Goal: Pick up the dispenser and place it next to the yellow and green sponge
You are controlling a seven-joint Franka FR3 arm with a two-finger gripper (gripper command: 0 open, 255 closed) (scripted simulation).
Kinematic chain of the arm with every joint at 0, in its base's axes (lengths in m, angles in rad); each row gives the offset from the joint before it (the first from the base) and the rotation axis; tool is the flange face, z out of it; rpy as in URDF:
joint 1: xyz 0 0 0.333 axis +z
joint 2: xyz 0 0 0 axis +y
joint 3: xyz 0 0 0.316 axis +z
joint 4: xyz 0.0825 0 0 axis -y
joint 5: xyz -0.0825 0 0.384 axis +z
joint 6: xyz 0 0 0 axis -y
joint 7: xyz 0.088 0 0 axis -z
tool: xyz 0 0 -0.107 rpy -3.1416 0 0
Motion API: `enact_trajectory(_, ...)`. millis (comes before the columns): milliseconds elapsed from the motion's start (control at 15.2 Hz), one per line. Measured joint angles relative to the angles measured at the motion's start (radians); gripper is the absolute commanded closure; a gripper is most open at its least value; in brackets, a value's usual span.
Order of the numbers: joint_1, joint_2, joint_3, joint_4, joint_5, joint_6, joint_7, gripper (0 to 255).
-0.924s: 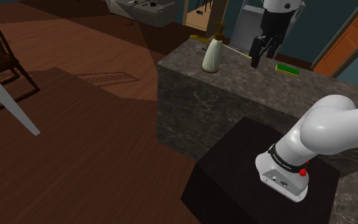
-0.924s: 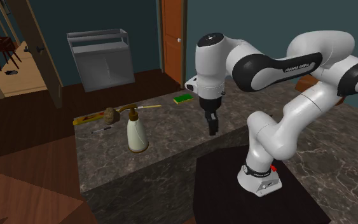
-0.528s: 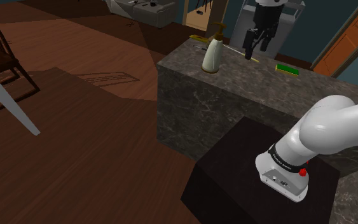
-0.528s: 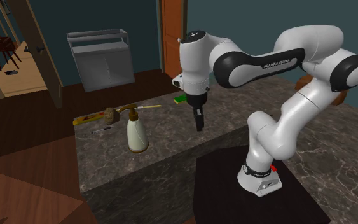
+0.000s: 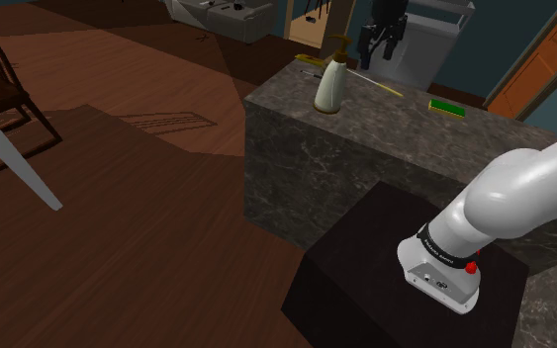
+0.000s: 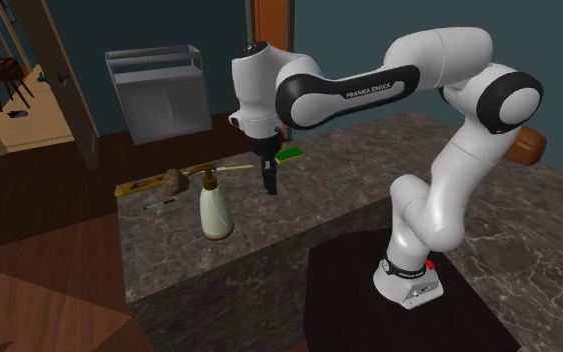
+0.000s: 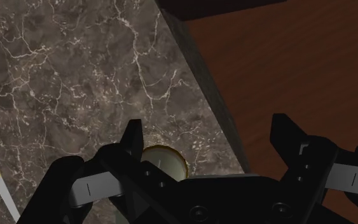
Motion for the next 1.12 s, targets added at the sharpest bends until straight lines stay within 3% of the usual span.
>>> enact_trajectory(528, -0.032, 0.274, -0.066, 0.275, 0.013, 0.022, -0.094, 0)
enact_trajectory(990, -0.076, 0.566, -0.104, 0.641, 0.064, -0.037, -0.179, 0)
enact_trajectory(1122, -0.085, 0.611, -0.108, 0.696, 0.072, -0.045, -0.191, 0)
